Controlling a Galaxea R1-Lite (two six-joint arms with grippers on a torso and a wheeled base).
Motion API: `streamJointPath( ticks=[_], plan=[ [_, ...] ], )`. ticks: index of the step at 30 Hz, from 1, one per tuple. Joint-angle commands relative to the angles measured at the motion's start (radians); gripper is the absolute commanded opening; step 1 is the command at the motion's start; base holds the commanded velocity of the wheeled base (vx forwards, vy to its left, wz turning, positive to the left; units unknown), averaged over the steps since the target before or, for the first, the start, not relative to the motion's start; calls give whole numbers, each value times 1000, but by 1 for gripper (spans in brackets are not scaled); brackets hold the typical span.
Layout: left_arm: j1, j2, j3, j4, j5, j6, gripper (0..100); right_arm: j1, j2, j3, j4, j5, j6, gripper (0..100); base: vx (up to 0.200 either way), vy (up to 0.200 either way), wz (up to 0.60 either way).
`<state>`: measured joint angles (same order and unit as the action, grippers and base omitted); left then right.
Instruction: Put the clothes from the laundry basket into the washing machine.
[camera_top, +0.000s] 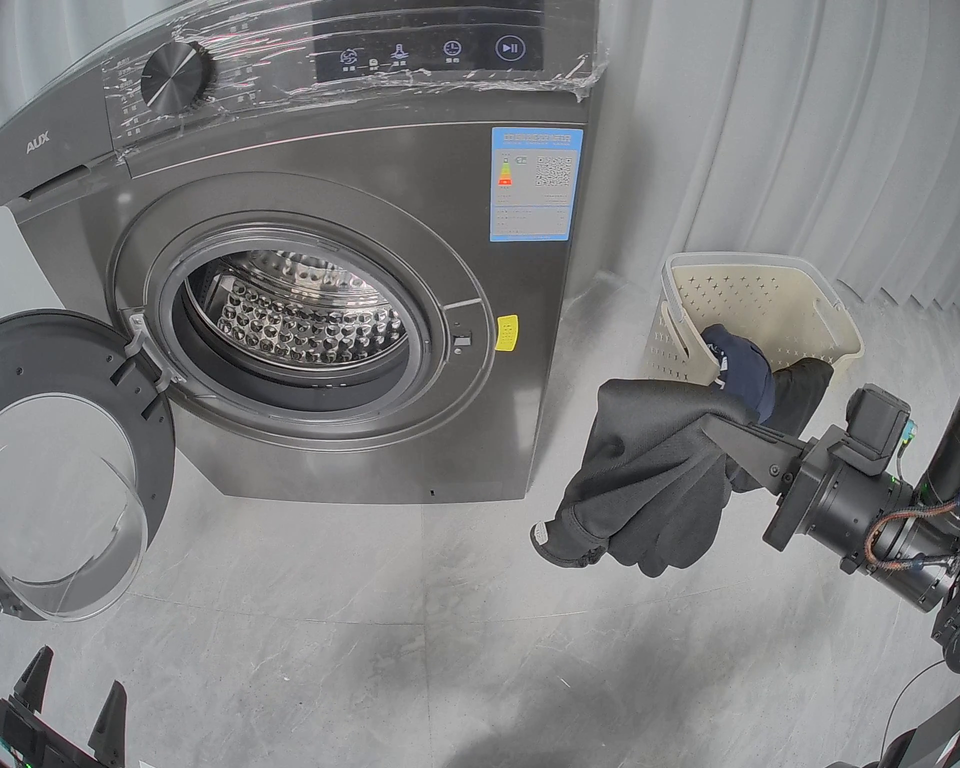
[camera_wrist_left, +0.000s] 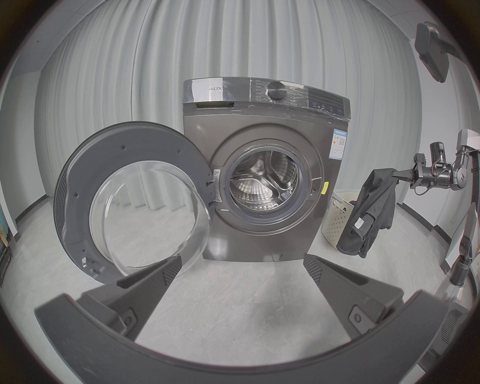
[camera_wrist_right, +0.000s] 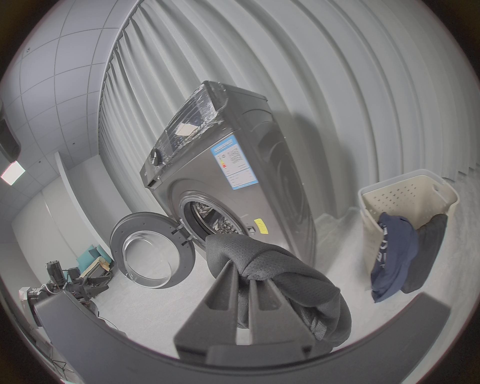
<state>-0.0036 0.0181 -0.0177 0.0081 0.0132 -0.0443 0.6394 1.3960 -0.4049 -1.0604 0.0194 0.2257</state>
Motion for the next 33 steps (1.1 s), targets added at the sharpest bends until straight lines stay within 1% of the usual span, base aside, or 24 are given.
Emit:
streamJointPath(
  ticks=[1, 3, 12, 18, 31, 33],
  plan=[
    [1, -13, 15, 0, 1, 0, 100, -13, -3, 0, -1, 1, 0, 0, 0, 0, 0],
    [1, -13, 15, 0, 1, 0, 100, -23, -5, -2, -1, 1, 0, 0, 0, 0, 0],
    [1, -13, 15, 0, 1, 0, 100, -23, -3, 3, -1, 1, 0, 0, -200, 0, 0],
    [1, -13, 15, 0, 1, 1, 100, -37, -3, -2, -1, 2, 0, 0, 0, 0, 0],
    [1, -13, 15, 0, 1, 0, 100, -38, -3, -3, -1, -1, 0, 0, 0, 200, 0],
    [1, -13, 15, 0, 1, 0, 100, -58, -3, -3, -1, -2, -3, 0, 0, 200, 0]
  ],
)
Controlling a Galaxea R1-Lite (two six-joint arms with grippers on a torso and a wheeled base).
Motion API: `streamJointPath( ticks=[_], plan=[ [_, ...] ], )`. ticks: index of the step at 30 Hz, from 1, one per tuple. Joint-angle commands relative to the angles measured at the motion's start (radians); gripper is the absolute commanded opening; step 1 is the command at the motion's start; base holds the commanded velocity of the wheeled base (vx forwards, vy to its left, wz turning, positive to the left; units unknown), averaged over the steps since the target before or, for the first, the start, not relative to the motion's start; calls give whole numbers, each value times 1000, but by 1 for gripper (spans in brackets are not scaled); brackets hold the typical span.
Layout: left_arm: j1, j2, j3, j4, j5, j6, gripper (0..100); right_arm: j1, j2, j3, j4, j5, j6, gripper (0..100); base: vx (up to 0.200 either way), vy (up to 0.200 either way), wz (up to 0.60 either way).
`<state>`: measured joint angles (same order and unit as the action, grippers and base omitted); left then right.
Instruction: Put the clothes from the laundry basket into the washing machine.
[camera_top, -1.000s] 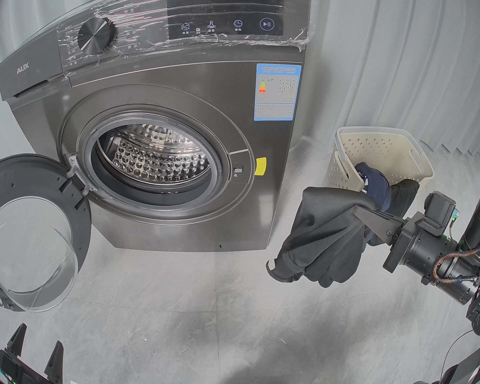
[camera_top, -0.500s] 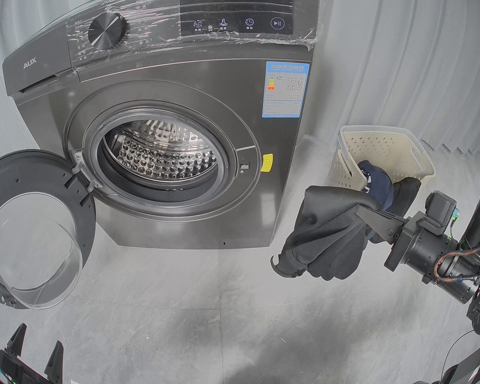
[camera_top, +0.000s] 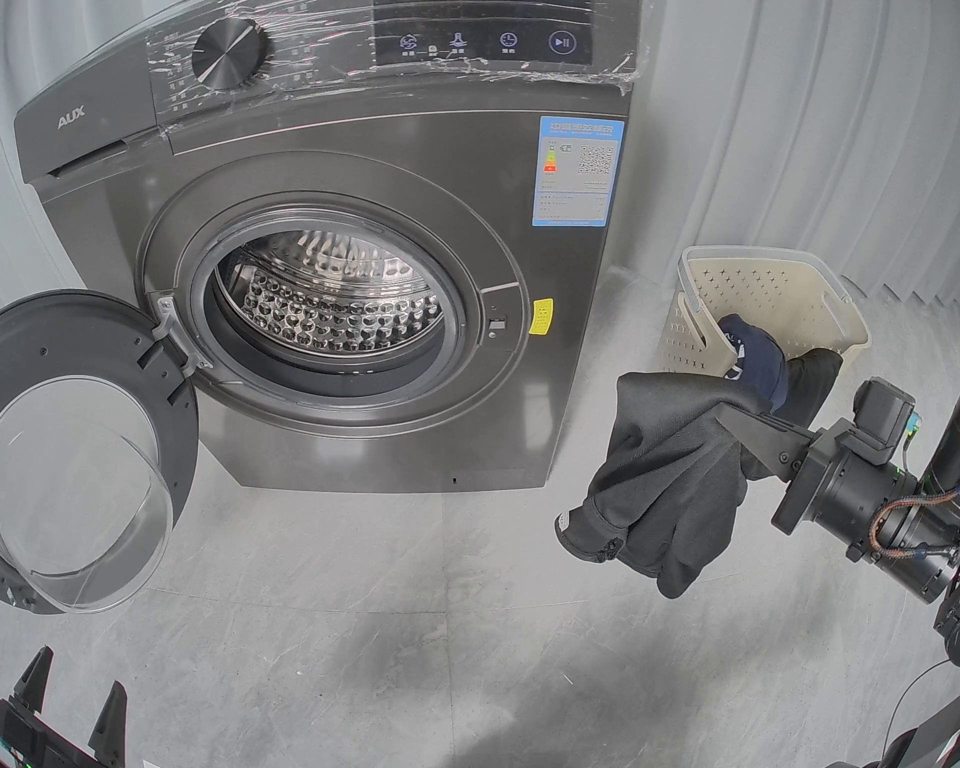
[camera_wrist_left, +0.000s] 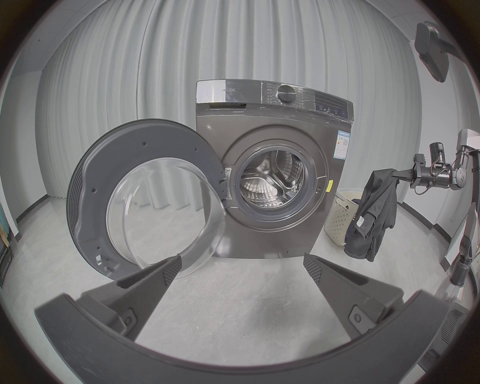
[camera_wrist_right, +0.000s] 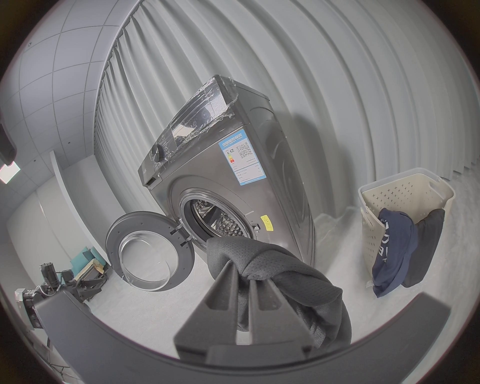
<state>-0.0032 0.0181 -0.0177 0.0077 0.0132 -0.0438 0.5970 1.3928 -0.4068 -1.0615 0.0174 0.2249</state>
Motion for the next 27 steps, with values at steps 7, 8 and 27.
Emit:
streamJointPath(
  ticks=[7, 8, 27],
  plan=[
    [0, -13, 15, 0, 1, -1, 100, -86, 0, 5, 0, 7, -35, 0, 0, 200, 0],
    [0, -13, 15, 0, 1, -1, 100, -89, -1, 2, 0, 7, -35, 0, 0, 200, 0],
    [0, -13, 15, 0, 1, -1, 100, -102, -11, 10, 2, 1, -33, 0, -63, 11, 0]
  ],
)
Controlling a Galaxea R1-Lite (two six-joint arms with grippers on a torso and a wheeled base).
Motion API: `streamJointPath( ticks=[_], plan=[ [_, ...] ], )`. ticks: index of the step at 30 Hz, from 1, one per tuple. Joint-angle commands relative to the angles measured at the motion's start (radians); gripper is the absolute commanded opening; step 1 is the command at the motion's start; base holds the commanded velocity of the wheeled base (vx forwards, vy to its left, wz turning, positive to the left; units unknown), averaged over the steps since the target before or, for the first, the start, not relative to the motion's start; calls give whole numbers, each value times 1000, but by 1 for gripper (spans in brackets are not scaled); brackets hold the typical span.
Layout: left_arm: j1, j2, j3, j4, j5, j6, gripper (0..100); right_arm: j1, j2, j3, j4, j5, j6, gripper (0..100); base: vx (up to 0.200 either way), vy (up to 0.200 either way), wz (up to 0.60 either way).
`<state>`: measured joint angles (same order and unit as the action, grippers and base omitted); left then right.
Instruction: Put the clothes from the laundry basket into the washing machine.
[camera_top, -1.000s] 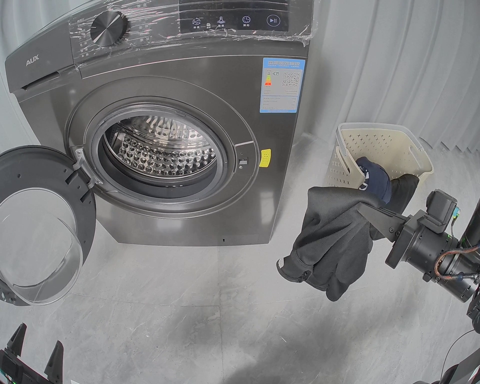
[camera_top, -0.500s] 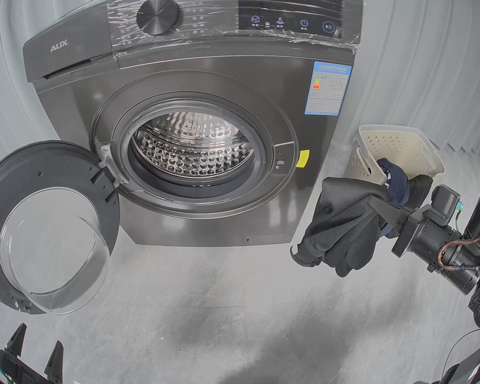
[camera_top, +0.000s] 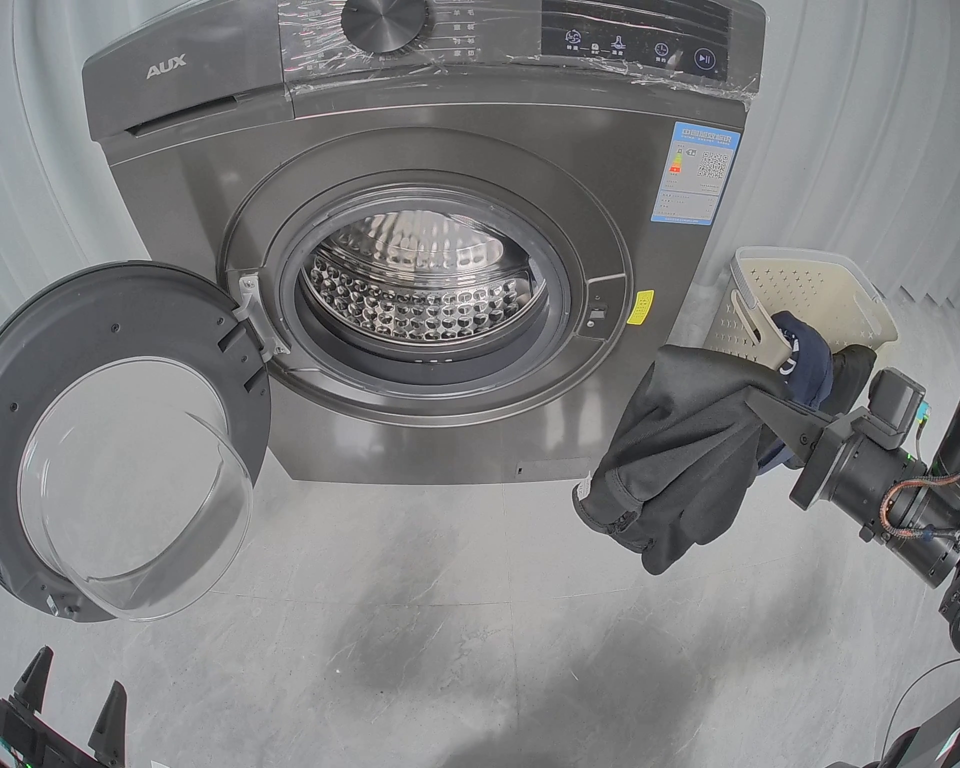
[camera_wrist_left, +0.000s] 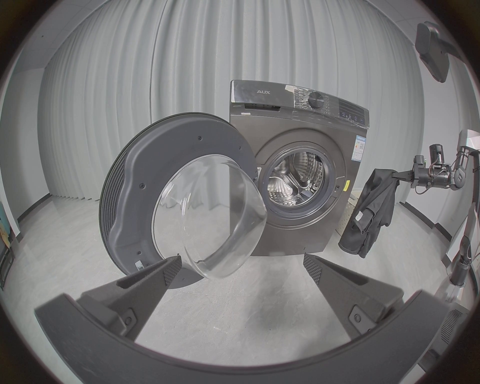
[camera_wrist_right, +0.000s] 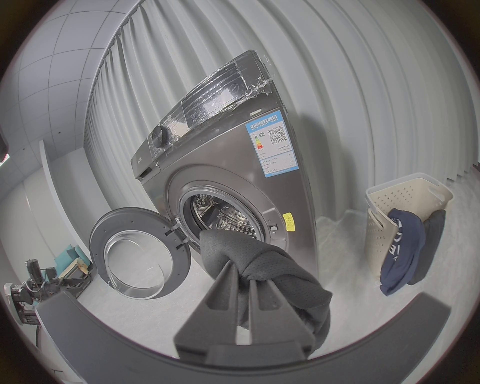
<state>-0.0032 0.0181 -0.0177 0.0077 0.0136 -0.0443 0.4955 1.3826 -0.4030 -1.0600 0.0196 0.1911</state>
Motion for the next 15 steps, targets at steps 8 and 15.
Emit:
streamJointPath(
  ticks=[8, 15],
  plan=[
    [0, -13, 15, 0, 0, 1, 100, 17, -25, 7, 3, -9, 2, 0, 0, 125, 0],
    [2, -13, 15, 0, 2, 1, 100, 41, -17, -5, 6, -10, 2, 0, 0, 200, 0]
  ],
)
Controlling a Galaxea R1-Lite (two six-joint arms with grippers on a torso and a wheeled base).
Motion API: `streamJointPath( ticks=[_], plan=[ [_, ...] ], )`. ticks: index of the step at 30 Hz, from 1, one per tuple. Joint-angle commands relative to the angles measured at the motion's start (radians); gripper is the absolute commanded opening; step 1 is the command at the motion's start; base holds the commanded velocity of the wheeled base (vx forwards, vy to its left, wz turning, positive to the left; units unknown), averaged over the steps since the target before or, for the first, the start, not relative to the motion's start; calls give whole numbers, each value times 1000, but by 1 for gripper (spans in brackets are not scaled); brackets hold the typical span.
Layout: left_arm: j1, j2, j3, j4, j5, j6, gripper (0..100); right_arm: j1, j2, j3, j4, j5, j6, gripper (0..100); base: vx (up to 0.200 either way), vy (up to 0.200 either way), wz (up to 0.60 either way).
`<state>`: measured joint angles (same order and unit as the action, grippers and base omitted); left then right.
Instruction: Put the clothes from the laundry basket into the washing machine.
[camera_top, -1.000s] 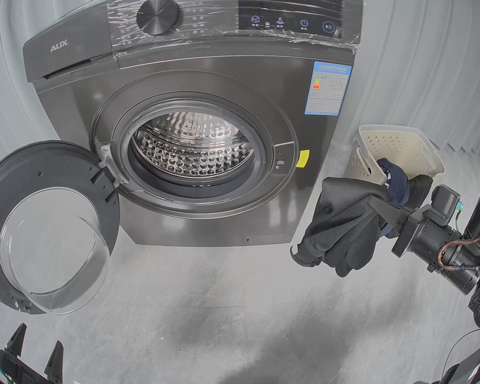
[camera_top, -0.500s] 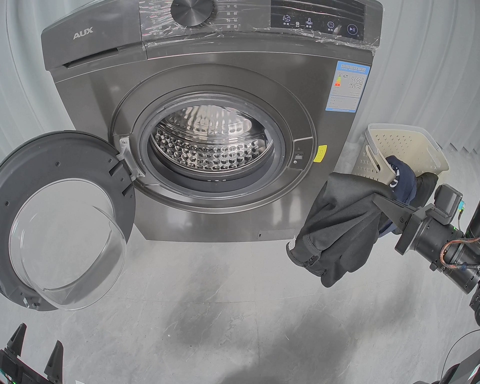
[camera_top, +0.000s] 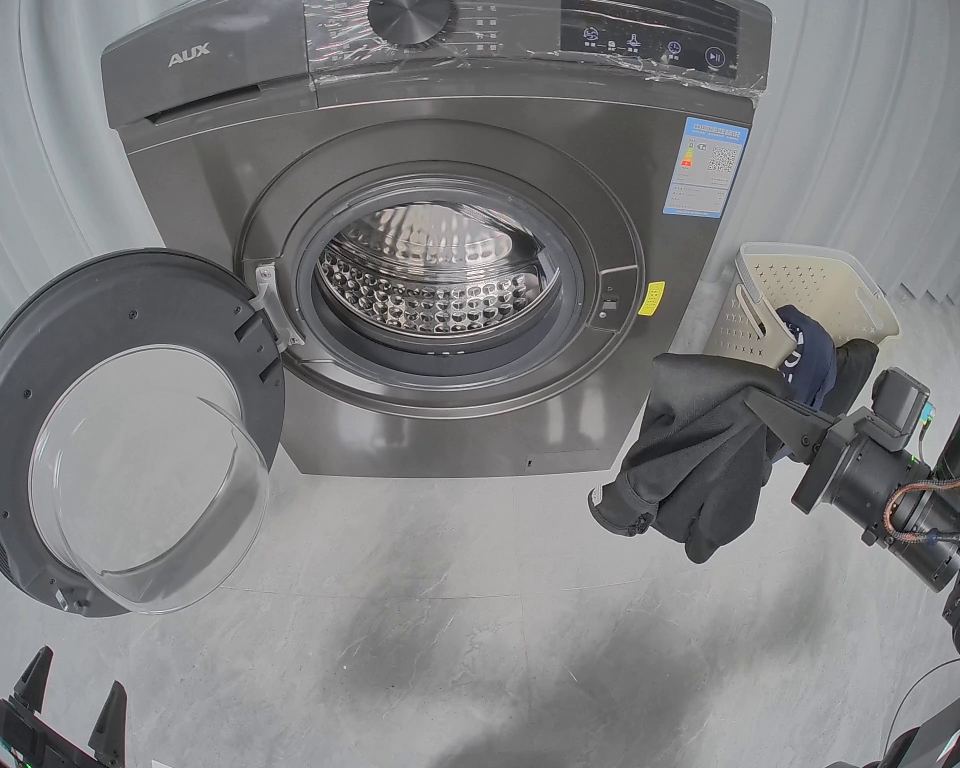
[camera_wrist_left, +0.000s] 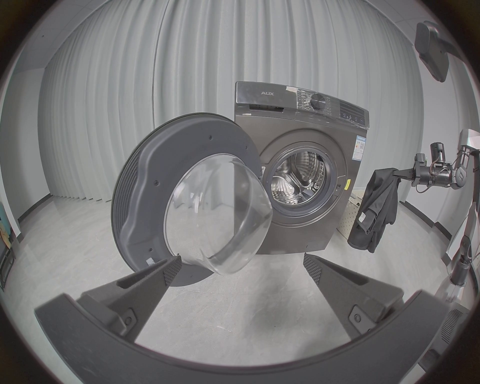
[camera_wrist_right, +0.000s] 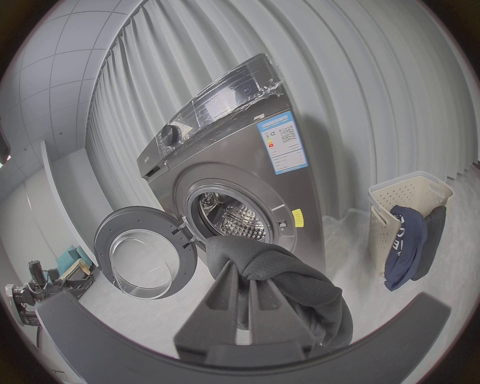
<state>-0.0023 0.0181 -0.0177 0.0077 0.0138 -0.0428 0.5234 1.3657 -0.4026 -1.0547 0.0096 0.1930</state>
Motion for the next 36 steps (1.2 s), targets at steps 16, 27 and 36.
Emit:
streamJointPath(
  ticks=[16, 27, 36],
  plan=[
    [1, -15, 15, -2, 0, 6, 100, 56, 35, -22, -4, 1, 22, 0, 0, -13, 0],
    [1, -15, 18, -5, -3, 32, 100, 125, 165, -156, -7, -49, 57, 0, 0, -36, 0],
    [5, -18, 18, -5, -15, 73, 100, 185, 265, -279, -48, -118, 114, 0, 0, 0, 0]
  ],
)
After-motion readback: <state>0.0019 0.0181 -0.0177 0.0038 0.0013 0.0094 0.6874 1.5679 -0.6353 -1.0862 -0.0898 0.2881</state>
